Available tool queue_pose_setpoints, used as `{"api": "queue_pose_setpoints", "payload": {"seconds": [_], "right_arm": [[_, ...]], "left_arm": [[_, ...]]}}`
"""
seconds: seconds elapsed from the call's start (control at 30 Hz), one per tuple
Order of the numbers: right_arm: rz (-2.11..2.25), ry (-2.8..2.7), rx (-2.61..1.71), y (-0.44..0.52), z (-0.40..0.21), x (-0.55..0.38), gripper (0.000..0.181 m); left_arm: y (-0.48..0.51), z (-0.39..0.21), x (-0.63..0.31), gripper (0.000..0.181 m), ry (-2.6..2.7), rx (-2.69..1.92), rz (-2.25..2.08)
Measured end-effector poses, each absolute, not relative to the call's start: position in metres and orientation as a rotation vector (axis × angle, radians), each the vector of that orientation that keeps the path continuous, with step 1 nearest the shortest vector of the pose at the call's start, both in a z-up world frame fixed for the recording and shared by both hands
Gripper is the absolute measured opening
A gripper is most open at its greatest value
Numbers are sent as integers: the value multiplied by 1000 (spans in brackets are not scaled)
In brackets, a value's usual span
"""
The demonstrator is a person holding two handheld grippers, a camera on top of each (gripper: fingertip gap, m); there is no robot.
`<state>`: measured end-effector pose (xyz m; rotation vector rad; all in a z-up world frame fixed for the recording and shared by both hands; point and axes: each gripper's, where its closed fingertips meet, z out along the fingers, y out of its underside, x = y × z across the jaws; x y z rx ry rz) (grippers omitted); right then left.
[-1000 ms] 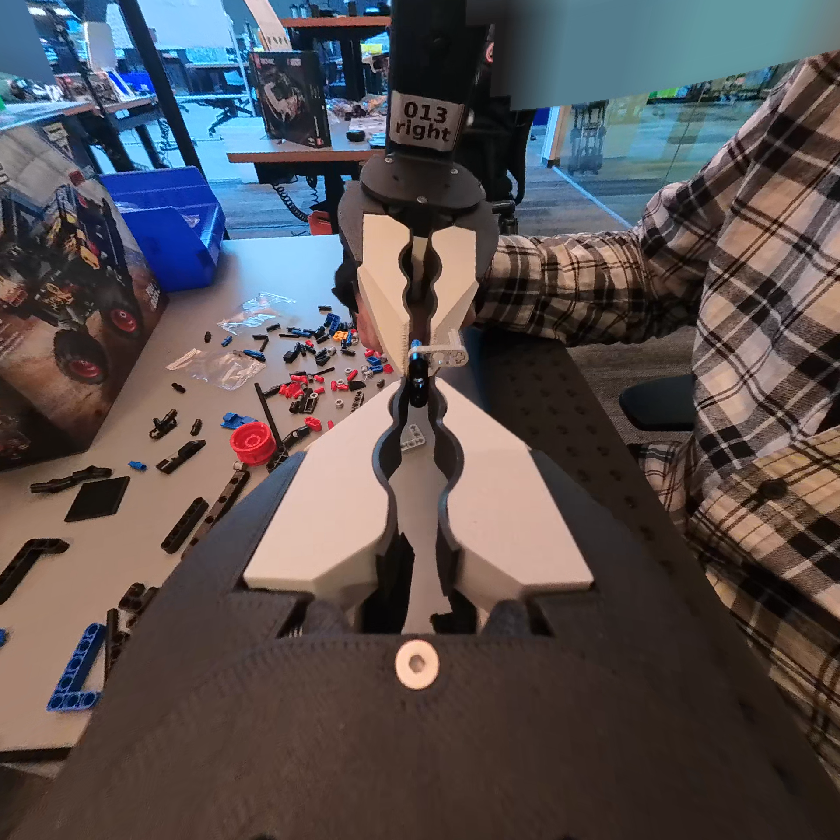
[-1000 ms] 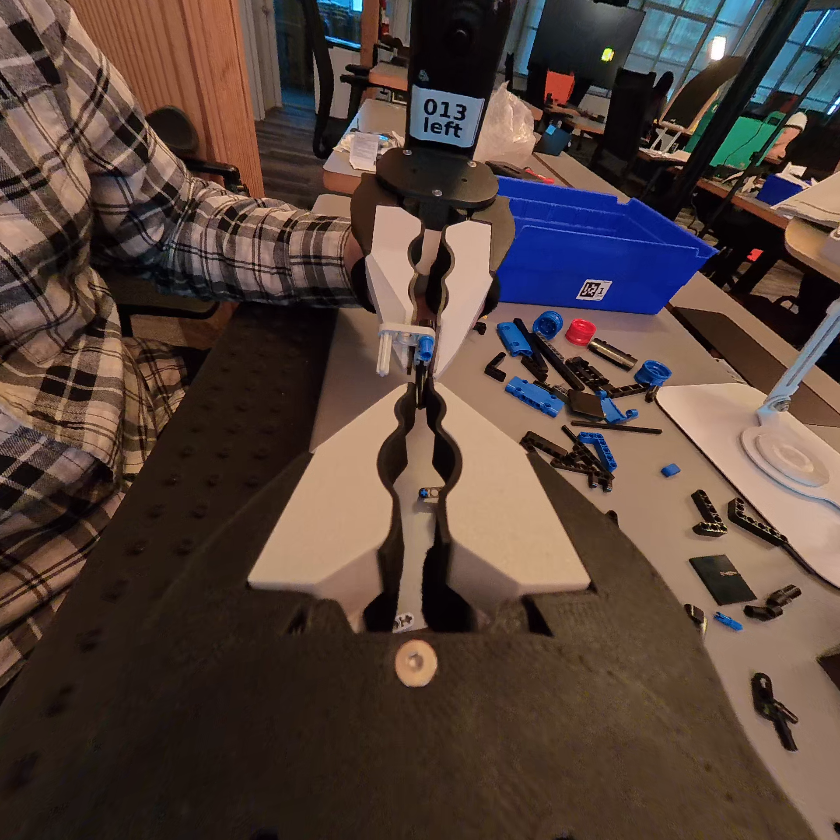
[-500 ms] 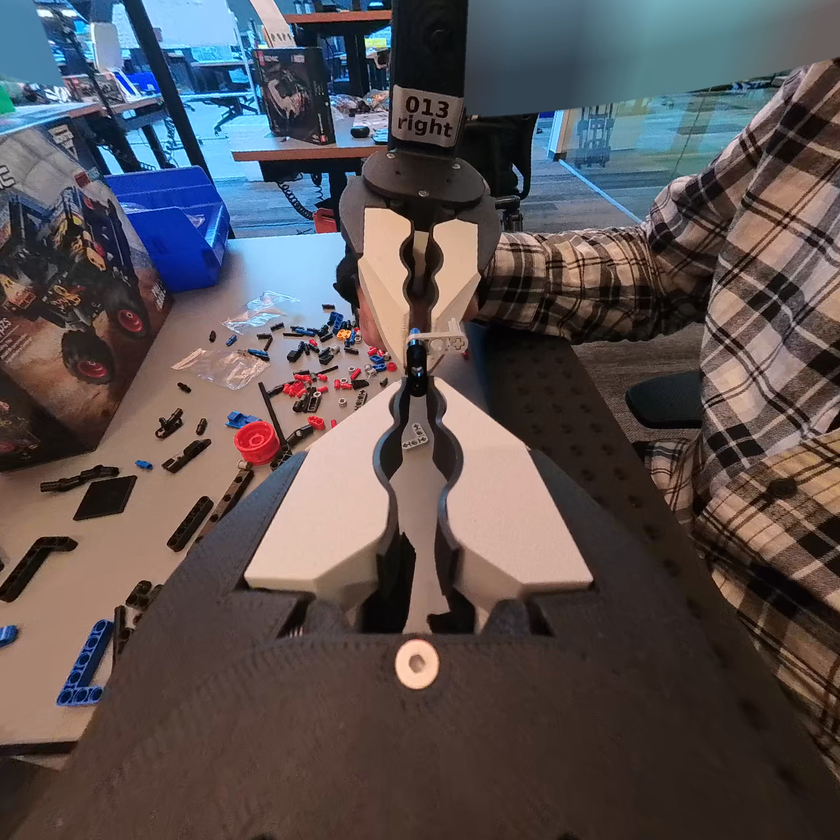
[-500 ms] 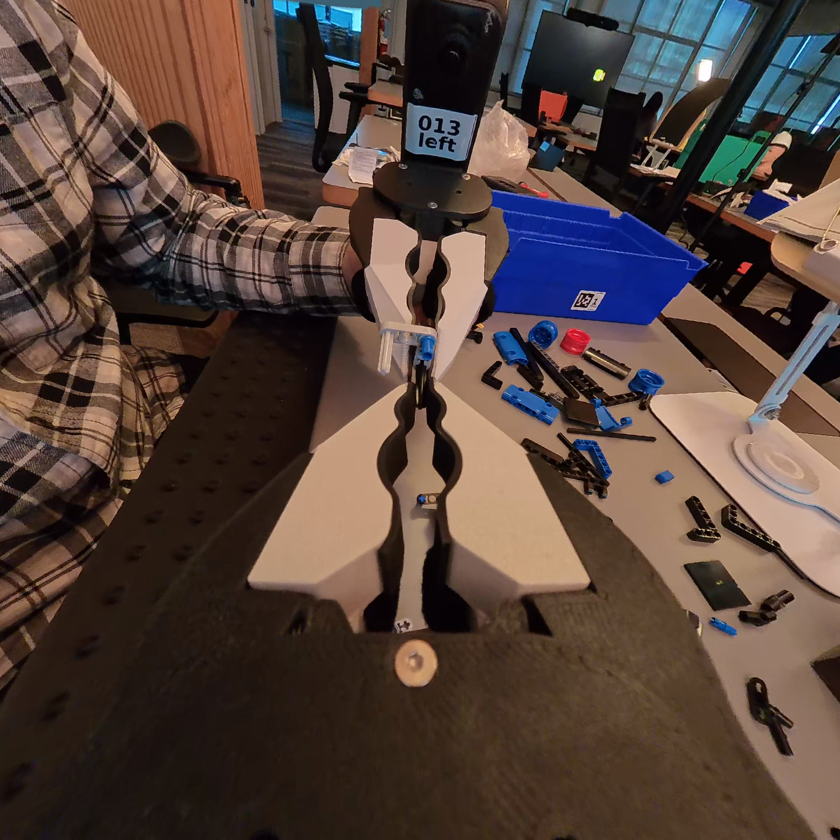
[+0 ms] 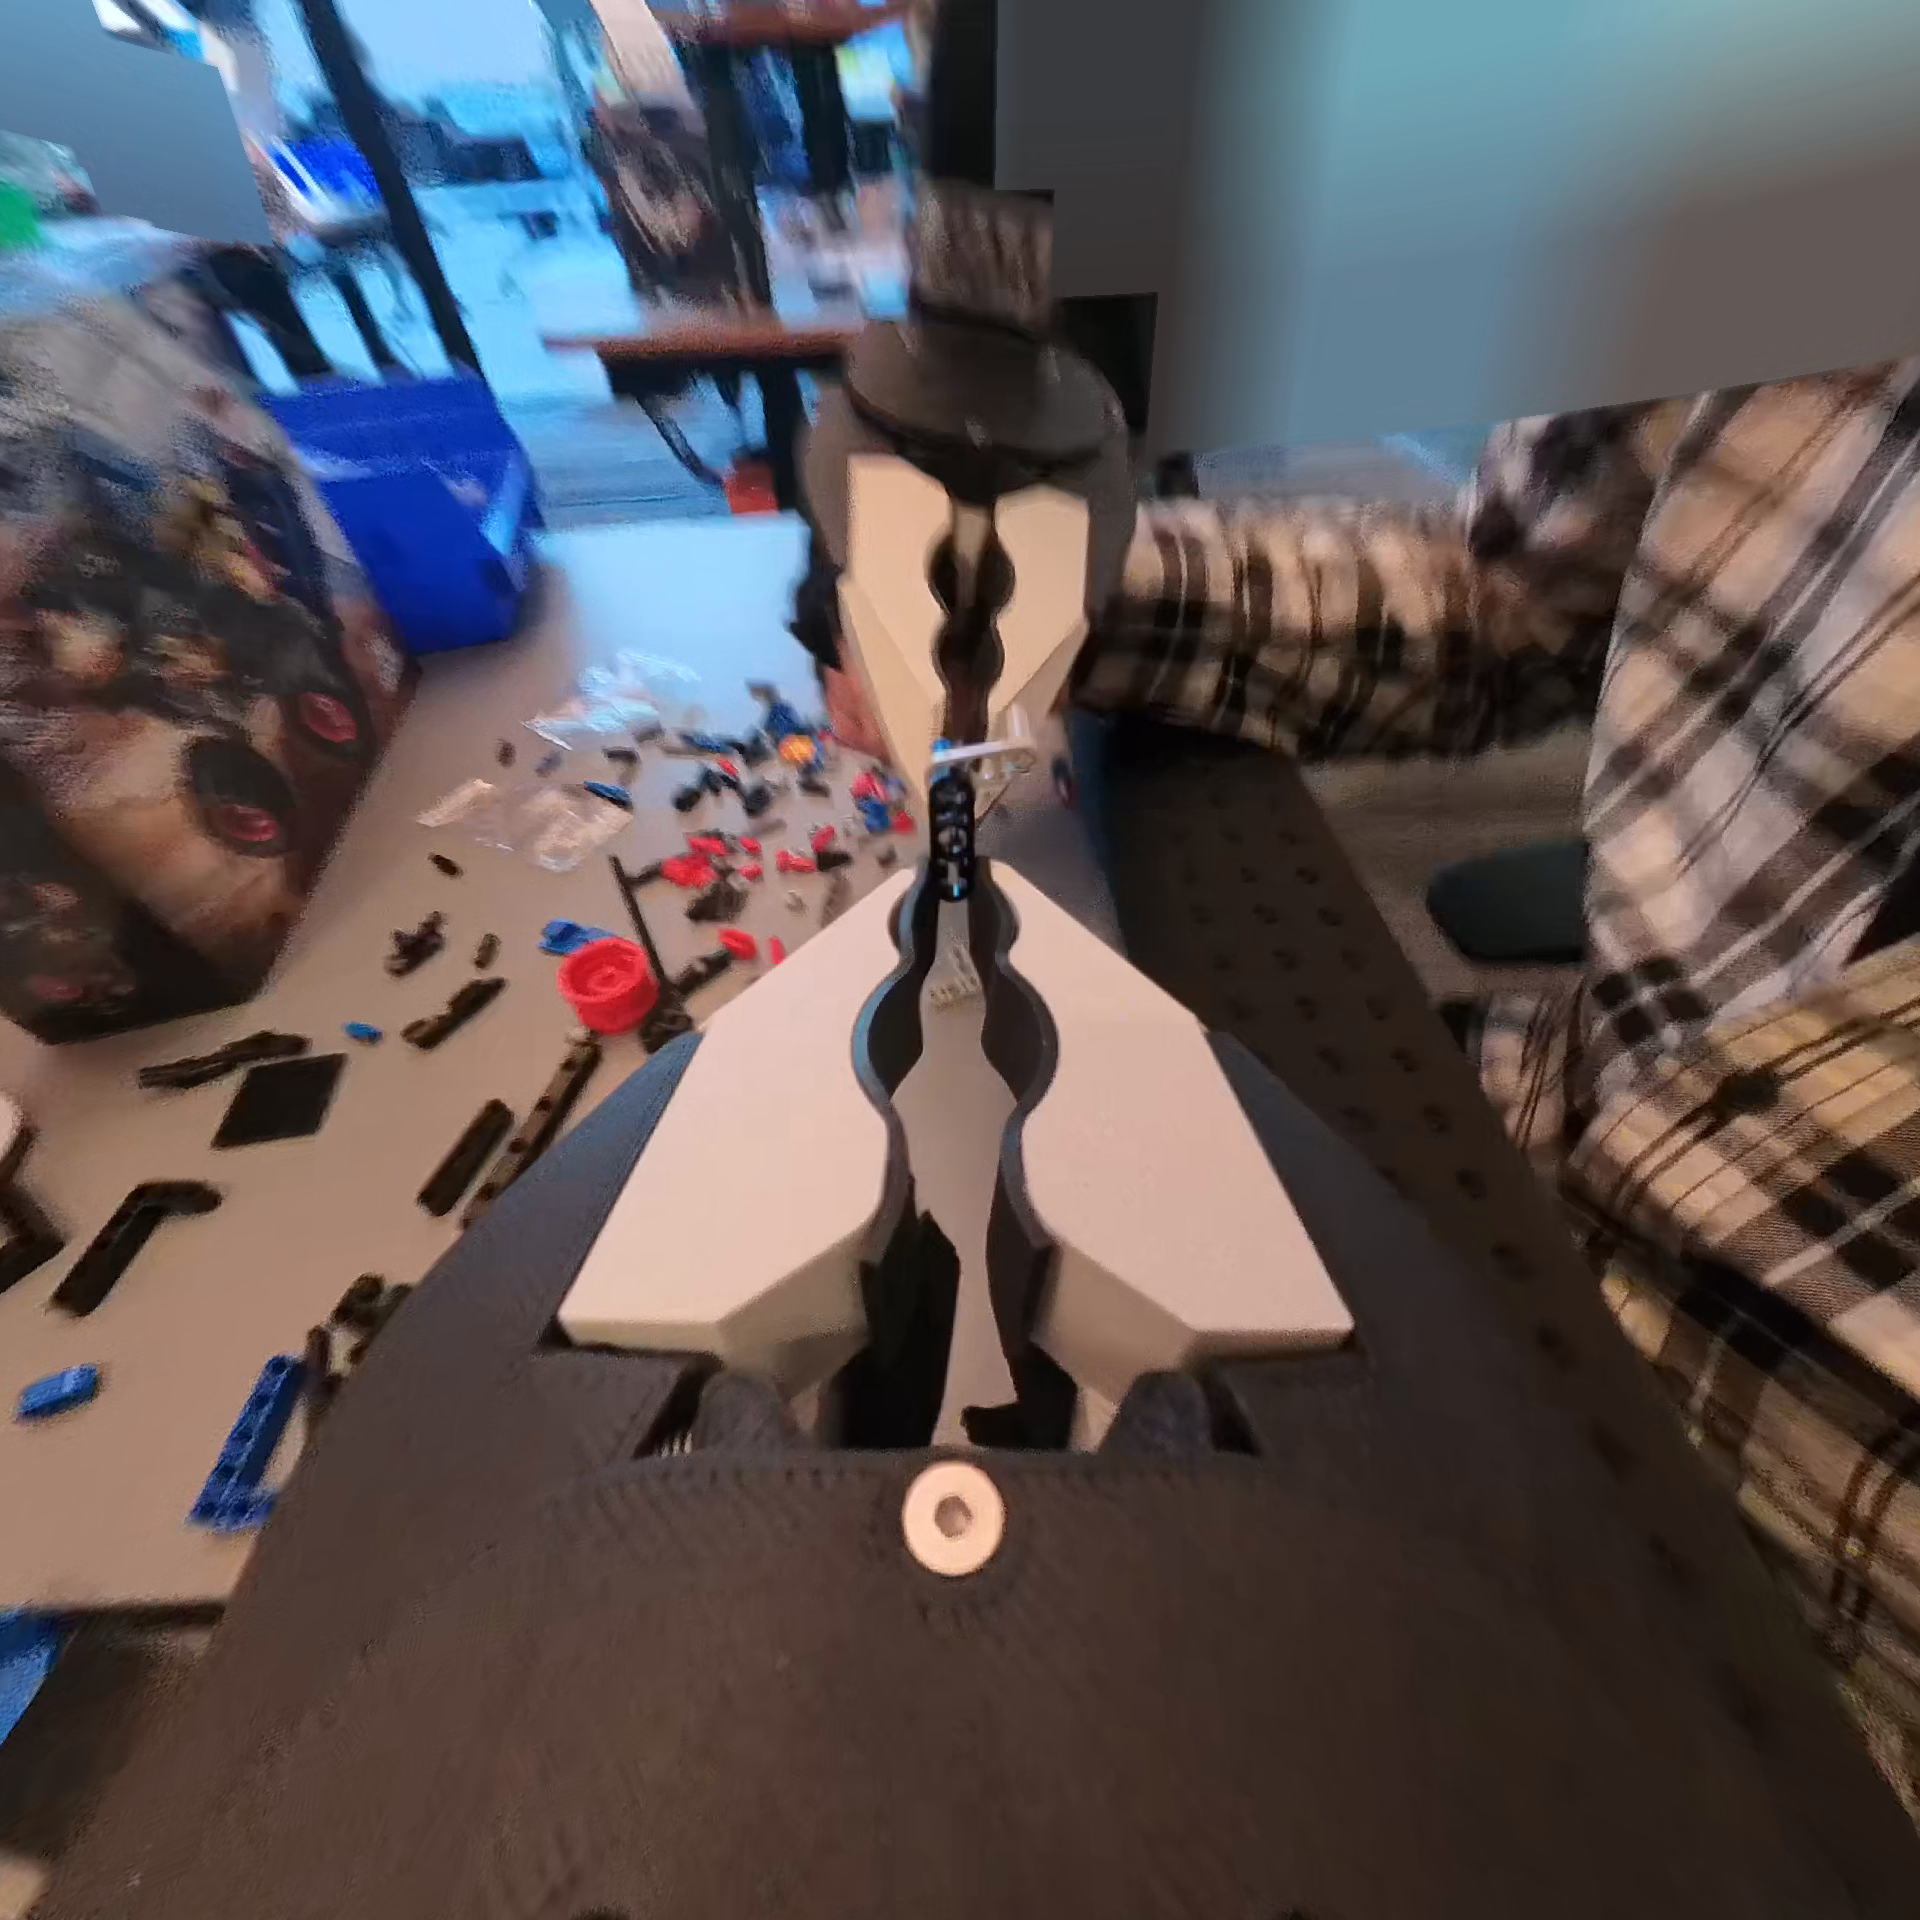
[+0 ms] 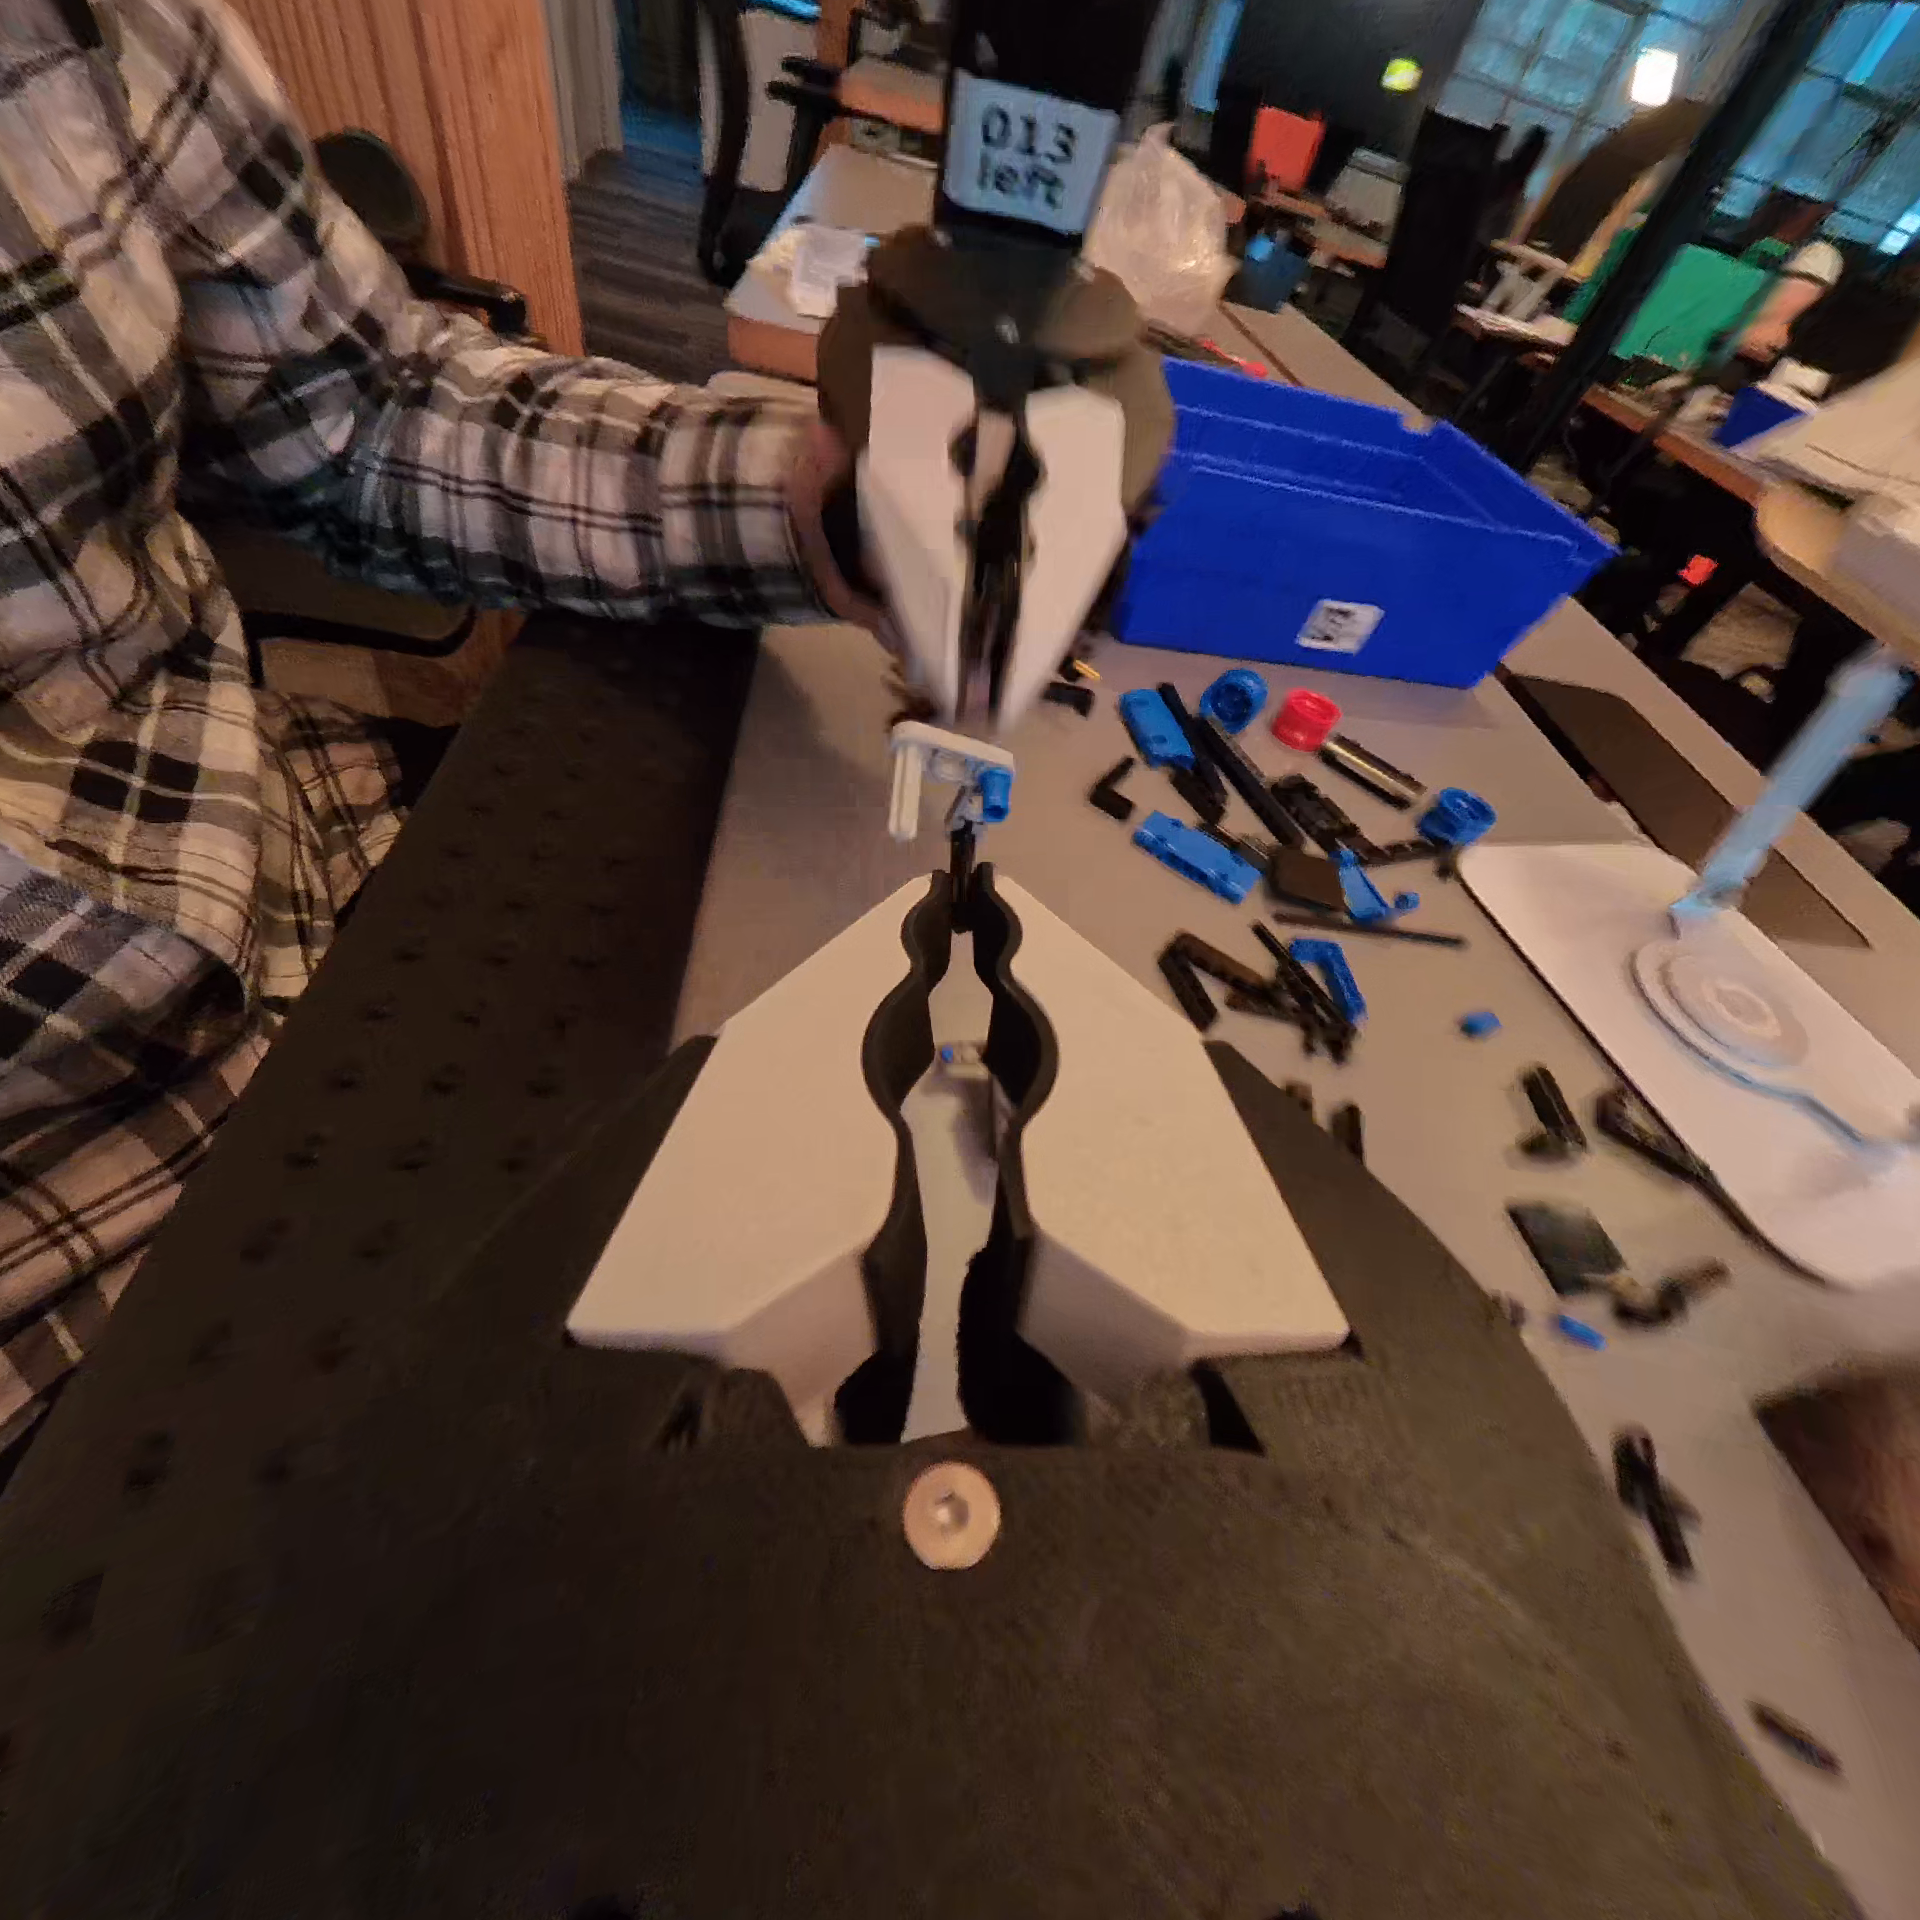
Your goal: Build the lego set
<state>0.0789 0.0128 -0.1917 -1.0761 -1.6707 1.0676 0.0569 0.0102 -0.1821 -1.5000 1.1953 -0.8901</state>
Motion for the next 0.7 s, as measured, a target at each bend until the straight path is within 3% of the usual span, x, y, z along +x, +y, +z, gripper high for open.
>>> {"api": "queue_pose_setpoints", "payload": {"seconds": [0.07, 0.2, 0.7], "right_arm": [[1087, -1603, -1100, 26, -184, 92, 1], [1038, -1668, -1123, 25, -197, 82, 2], [914, -1735, -1130, 21, -212, 74, 2]], "left_arm": [[19, -163, 33, 4, 1104, -1475, -882], [14, -198, 66, 5, 1251, -1550, -822], [20, -204, 57, 5, 1240, -1593, -832]]}}
